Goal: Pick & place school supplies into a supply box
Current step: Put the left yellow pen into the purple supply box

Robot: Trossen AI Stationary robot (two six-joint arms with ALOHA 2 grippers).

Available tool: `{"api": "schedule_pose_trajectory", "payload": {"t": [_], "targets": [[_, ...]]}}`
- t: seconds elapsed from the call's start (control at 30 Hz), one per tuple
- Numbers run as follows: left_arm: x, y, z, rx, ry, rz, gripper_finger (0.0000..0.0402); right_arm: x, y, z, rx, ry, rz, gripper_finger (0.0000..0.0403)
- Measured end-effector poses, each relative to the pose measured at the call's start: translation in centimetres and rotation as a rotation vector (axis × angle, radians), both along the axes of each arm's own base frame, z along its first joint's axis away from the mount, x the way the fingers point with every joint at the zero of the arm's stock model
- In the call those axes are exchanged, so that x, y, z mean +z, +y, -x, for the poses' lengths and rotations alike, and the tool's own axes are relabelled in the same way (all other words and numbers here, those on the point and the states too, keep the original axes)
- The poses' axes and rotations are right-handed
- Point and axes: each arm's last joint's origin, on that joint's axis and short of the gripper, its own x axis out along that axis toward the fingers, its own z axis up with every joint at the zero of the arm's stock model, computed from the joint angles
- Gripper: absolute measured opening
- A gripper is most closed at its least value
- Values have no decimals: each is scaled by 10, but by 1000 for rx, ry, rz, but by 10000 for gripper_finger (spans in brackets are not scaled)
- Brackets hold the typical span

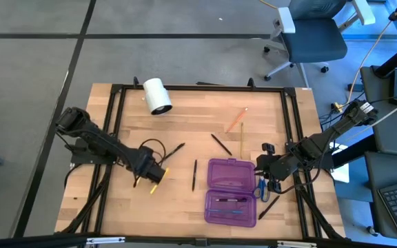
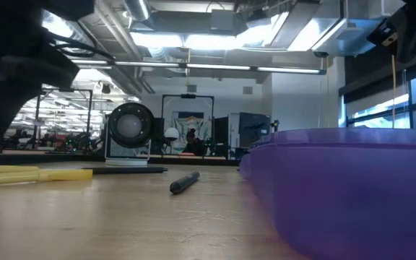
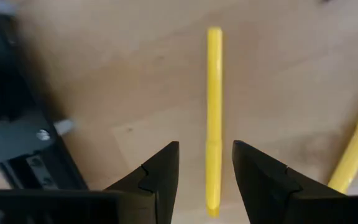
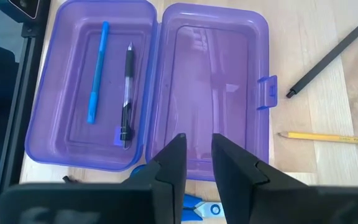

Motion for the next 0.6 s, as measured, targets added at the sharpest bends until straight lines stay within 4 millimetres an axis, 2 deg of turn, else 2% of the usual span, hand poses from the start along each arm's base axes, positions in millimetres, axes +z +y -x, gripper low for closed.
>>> {"api": "schedule_pose_trajectory", "payload": {"t": [0.33, 0.6], "targets": [[-6, -16, 3, -45, -65, 25, 141, 0, 0, 0, -4, -6, -5, 81], [-6, -18, 0, -2, -101, 36, 141, 0, 0, -1, -6, -6, -7, 81]]}}
